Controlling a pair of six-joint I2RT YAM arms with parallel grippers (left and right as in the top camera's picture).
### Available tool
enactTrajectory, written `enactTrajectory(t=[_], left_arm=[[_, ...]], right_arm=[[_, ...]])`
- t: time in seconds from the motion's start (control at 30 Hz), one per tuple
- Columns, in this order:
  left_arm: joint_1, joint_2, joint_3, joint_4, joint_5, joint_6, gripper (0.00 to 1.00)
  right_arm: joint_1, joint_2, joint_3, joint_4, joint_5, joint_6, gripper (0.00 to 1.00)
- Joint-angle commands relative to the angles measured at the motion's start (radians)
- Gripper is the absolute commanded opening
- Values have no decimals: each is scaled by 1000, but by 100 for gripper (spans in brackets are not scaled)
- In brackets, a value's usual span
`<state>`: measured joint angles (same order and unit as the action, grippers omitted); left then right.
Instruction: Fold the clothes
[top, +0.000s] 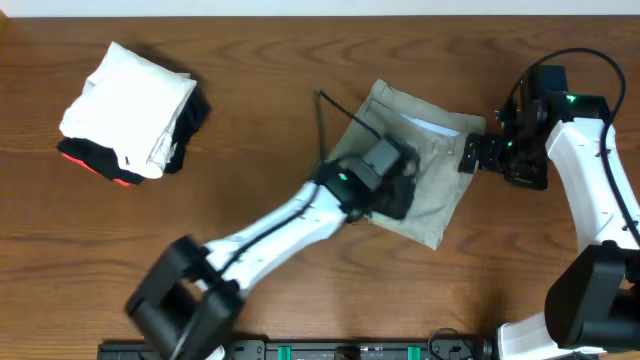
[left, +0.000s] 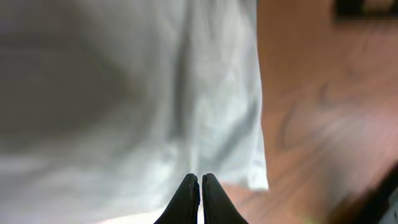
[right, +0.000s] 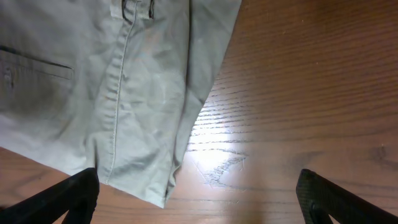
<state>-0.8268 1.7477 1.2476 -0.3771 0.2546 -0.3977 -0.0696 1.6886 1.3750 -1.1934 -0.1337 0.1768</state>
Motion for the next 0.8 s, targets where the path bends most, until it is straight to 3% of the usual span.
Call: enactTrajectory(t=[0.0,0.27,0.43,0.77], left_arm=[[39,-6,19,3,-133,57,7],[82,97,19,187,-213,254,7],[117,197,19,285,-342,257,6],[226,358,19,314,-345,266,6]], right_arm=[[-2,2,-1,-2,7,9,99],[-2,2,-1,-2,7,9,99],[-2,2,-1,-2,7,9,99],[-2,2,-1,-2,7,9,99]])
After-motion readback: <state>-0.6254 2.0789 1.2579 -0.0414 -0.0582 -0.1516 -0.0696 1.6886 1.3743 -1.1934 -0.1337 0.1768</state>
